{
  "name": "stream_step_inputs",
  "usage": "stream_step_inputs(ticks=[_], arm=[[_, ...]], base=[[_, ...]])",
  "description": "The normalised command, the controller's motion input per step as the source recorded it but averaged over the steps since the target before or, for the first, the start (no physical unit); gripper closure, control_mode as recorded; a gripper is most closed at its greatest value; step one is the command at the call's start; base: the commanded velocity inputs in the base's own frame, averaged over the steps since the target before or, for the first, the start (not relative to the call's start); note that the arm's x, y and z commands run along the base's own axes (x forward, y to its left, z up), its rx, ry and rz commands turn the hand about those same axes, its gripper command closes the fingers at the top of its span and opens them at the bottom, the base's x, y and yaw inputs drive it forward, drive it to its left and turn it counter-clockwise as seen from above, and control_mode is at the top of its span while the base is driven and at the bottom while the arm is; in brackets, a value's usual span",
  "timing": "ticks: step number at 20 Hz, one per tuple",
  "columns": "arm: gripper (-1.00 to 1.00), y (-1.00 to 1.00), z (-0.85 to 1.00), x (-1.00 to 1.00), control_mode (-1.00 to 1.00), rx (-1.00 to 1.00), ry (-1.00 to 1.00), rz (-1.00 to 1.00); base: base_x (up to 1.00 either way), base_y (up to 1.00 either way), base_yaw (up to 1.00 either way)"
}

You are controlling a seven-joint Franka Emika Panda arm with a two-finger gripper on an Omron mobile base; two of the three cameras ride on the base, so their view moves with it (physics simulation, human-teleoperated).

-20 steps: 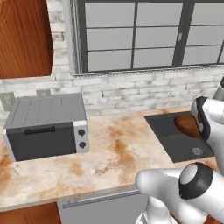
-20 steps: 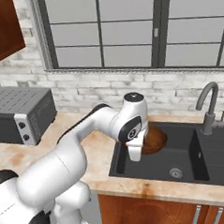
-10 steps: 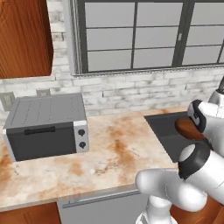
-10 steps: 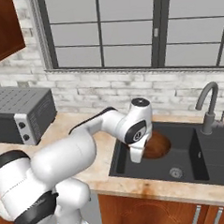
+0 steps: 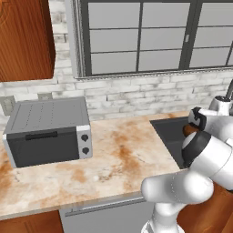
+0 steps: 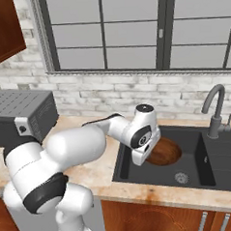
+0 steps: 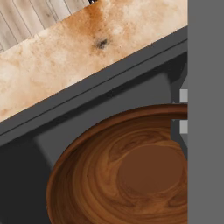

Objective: Dump the banana and carrot from the bowl so the bowl can be washed. Place the bowl in the sink after clearing the leftovers.

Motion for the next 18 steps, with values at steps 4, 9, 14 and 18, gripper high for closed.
stream_step_inputs(ticks=[4,9,14,18], arm=[[1.00,-0.20,-0.21,0.30,-1.00,0.00,0.00,-0.11],[1.00,-0.32,-0.47,0.07,-1.00,0.00,0.03,-0.14],[1.00,-0.08,-0.39,0.07,-1.00,0.02,0.00,-0.15],[1.00,0.03,-0.36,0.14,-1.00,0.00,0.00,-0.16]], base=[[0.00,0.00,0.00],[0.00,0.00,0.00],[0.00,0.00,0.00],[0.00,0.00,0.00]])
